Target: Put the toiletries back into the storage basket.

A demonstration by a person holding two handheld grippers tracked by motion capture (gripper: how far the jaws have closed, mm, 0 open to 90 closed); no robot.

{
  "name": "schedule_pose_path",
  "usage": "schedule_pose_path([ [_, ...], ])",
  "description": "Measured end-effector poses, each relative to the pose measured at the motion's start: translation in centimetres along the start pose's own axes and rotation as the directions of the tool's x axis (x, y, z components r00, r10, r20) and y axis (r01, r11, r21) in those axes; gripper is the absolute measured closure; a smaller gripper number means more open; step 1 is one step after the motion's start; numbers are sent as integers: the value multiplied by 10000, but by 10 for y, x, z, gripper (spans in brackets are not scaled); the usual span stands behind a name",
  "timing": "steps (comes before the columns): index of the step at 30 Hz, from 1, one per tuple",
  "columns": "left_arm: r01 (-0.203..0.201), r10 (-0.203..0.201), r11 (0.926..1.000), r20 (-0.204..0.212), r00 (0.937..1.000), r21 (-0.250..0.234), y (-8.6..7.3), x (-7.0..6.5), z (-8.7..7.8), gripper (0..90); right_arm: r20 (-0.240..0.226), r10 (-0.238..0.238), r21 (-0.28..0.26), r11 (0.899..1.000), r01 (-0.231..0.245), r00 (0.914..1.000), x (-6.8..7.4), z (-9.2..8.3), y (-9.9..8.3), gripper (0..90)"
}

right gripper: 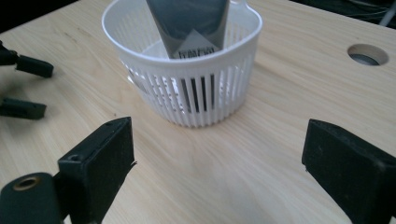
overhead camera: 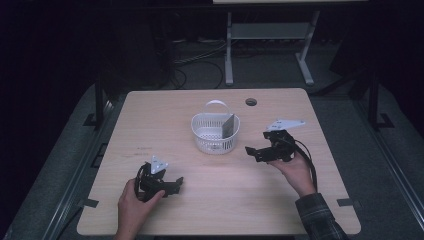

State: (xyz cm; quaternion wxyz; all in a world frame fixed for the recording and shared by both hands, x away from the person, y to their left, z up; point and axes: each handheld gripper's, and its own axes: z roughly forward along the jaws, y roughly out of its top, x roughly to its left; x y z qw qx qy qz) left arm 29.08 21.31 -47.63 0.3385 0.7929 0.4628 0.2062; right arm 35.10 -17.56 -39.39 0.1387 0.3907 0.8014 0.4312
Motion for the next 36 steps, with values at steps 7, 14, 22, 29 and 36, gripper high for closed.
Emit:
schedule_pose_path([
  [7,8,-8,10000,3,10000,-3,0,0,0,121,308,79,17,10000,-80,9995,-3,-13,-20,90],
  [14,-16,16,10000,11,10000,19,0,0,0,122,561,184,207,9996,-196,9983,-5,-23,-39,90],
  [22,-48,48,10000,20,10000,51,0,0,0,122,948,372,445,9981,-415,9948,-9,-32,-60,89],
  [29,-46,46,10000,26,10000,17,0,0,0,122,1446,358,1185,9915,-532,9888,-10,-32,-82,27],
  [36,-54,54,10000,35,10000,11,0,0,0,122,1963,432,1512,9858,-737,9796,-10,-33,-99,21],
])
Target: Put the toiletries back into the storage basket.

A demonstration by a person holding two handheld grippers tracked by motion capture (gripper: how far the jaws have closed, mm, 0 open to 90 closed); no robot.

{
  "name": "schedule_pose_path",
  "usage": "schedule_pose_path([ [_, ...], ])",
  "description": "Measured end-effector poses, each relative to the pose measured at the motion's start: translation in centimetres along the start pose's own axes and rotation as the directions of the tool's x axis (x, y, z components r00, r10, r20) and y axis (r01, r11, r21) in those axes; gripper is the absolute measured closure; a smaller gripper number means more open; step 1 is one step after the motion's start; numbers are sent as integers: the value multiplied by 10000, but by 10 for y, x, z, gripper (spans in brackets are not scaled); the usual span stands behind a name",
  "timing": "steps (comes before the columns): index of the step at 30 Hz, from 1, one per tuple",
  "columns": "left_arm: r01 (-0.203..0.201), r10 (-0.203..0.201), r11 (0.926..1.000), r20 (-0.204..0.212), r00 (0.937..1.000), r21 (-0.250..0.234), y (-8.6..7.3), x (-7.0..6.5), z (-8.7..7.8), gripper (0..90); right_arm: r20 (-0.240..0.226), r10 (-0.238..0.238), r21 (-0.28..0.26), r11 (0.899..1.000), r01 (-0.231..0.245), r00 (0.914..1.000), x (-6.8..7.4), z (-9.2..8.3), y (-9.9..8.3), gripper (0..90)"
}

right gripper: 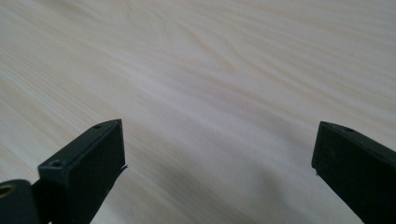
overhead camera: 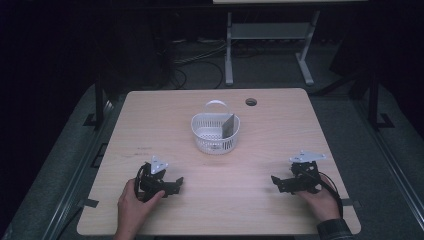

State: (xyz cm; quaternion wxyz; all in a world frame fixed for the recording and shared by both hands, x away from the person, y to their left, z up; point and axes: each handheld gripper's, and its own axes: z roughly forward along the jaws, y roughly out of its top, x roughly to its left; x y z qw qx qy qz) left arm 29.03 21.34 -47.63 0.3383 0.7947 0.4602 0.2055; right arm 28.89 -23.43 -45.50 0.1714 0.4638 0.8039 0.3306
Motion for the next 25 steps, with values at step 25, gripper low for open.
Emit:
schedule_pose_path([
  [25,-29,29,10000,18,10000,2,0,0,0,122,509,497,-99,9987,-492,9975,-9,9,-31,0],
])
